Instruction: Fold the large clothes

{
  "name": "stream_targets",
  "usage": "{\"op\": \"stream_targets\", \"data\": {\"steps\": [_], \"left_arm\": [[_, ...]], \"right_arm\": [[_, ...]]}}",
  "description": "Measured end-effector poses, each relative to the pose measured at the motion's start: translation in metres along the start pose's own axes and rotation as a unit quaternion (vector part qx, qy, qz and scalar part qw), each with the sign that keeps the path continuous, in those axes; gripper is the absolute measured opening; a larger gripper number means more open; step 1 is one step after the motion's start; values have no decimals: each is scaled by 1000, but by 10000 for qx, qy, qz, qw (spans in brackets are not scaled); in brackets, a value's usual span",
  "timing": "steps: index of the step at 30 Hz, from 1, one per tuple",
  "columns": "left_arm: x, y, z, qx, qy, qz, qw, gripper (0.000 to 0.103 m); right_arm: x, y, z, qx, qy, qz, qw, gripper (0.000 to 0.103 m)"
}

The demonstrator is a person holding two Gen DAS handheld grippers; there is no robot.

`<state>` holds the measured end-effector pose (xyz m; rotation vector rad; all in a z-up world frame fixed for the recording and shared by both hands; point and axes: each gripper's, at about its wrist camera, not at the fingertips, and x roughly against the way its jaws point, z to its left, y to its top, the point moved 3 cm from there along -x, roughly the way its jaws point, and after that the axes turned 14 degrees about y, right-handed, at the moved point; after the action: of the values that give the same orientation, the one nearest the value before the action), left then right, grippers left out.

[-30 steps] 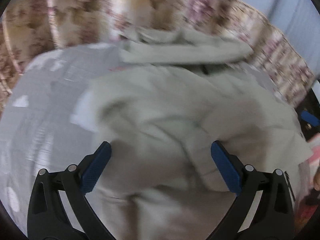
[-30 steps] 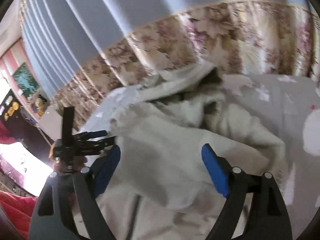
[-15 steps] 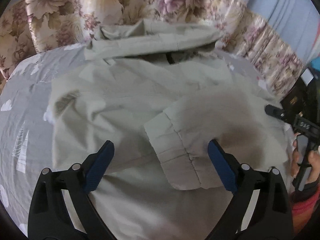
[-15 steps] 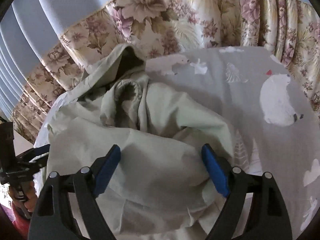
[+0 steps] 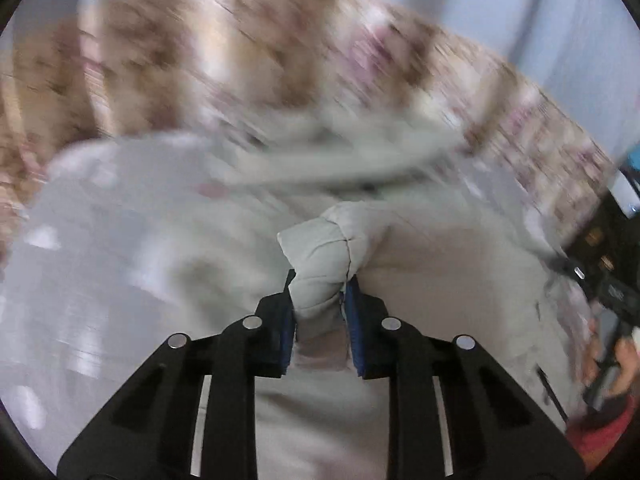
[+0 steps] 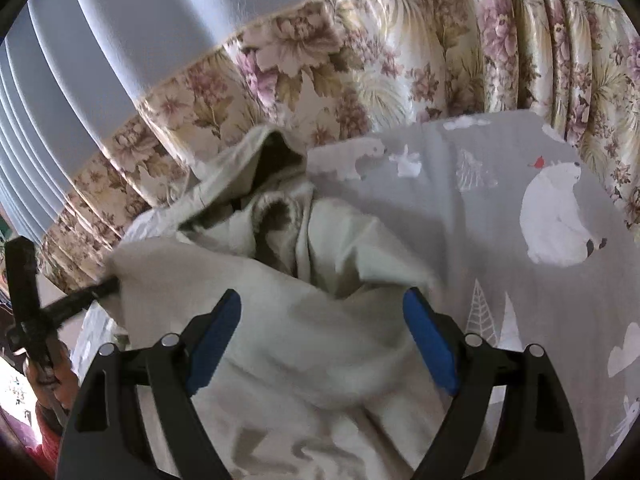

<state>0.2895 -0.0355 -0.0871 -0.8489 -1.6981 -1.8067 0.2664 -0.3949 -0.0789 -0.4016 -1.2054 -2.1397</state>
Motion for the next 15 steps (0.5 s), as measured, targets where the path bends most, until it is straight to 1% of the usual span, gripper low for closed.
{"op": "stream_targets", "data": {"steps": [1,2,3,5,6,8,10,11,12,13,14,15], "left_arm": [[6,7,18,57,263,-171,9995,21],[7,9,33,72,406,-211,9989,21],[4,10,42,38,475,-165,9987,22],[-13,2,64,-24,670,153,9976,22],[-23,-5,69,-72,733,305,9968,23],[-38,-20,70,-129,742,532,9957,25],[-43,-28,66,-176,801,506,9953,28],[-43,-29,64,-196,846,453,9952,29],[-42,-29,63,-210,865,423,9951,29],[-41,-27,63,-223,863,388,9953,29],[-39,-24,63,-223,854,350,9955,29],[-36,-25,63,-215,831,321,9958,29]], "right_arm": [[0,1,1,13,-2,-9,10000,84],[0,3,3,43,-61,5,10000,84],[-1,4,3,71,-116,30,9999,84],[-6,4,4,122,-231,121,9996,84],[-10,4,3,108,-268,165,9994,84],[-21,5,0,-43,-334,336,9989,84],[-36,7,-3,-180,-378,588,9974,83],[-46,7,-3,-227,-384,755,9961,71],[-57,9,-2,-235,-274,891,9954,36],[-66,10,-1,-271,-197,1000,9944,25],[-72,12,-2,-286,-215,1008,9943,17],[-74,17,0,-233,-228,919,9952,13]]}}
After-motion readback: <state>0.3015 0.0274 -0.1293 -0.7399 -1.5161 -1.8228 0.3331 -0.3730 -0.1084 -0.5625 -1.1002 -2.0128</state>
